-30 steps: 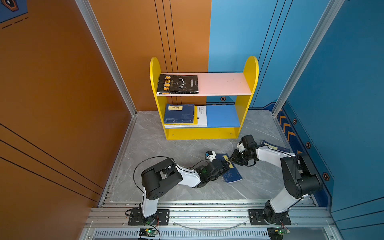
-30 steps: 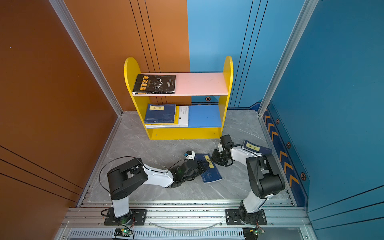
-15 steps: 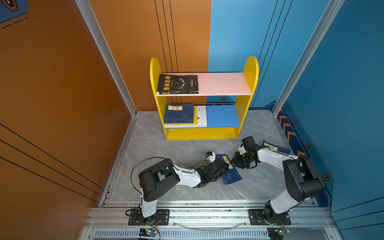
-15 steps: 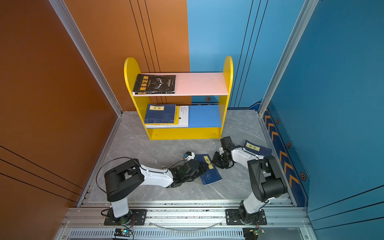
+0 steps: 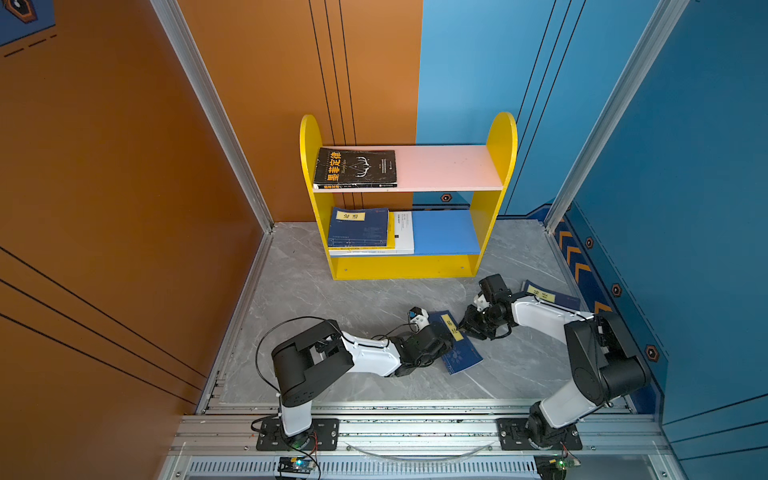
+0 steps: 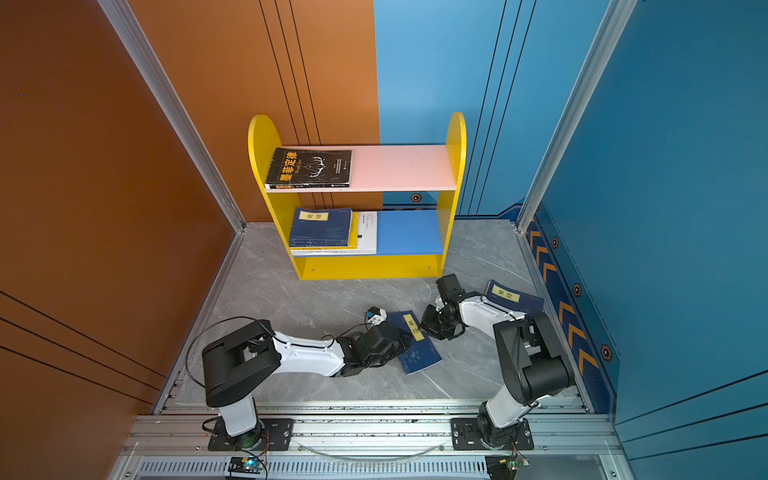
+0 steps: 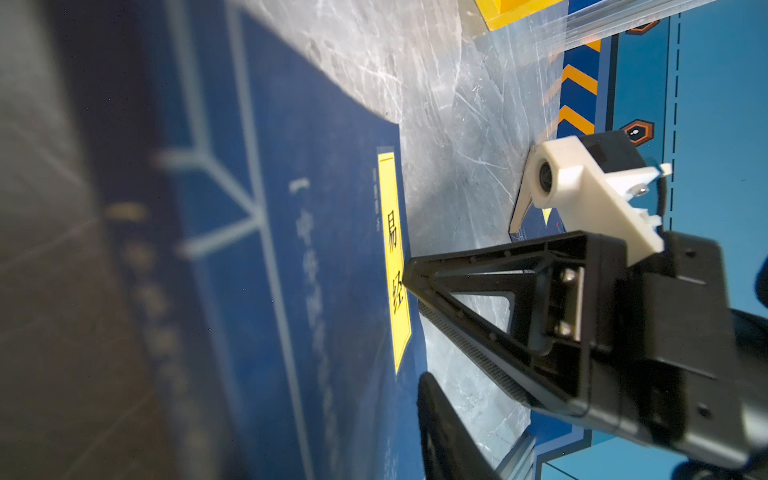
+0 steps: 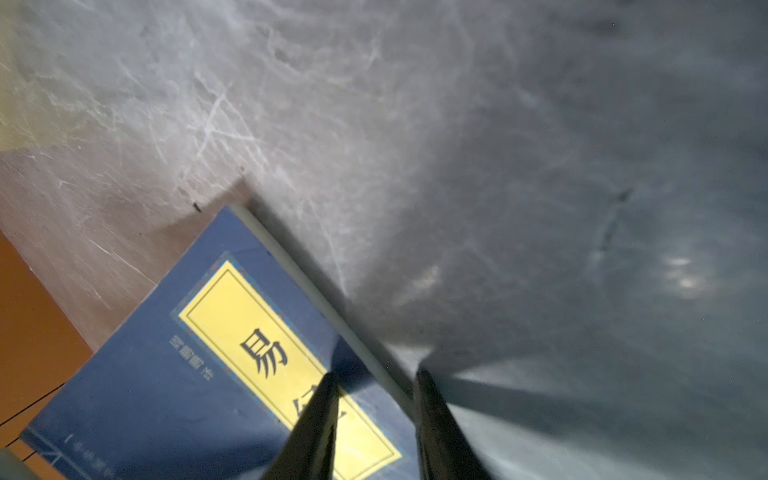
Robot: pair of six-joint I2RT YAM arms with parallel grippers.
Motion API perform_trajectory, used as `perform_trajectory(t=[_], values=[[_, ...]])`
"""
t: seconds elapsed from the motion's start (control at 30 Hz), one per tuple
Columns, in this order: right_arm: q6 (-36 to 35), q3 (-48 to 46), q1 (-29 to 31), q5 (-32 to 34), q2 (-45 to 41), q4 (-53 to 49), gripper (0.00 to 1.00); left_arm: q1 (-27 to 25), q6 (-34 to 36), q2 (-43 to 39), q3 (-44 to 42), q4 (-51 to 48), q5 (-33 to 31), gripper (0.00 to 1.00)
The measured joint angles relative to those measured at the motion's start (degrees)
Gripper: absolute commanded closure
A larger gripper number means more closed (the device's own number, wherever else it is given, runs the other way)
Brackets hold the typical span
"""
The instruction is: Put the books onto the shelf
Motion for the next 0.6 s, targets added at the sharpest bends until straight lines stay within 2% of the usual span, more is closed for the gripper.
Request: perform_trajectory(t=[0.6], values=[[2.0, -1.1, 0.4, -0.2, -1.0, 0.2, 0.67, 0.0, -0.7, -0.8, -1.3, 0.0, 0.0, 0.64]])
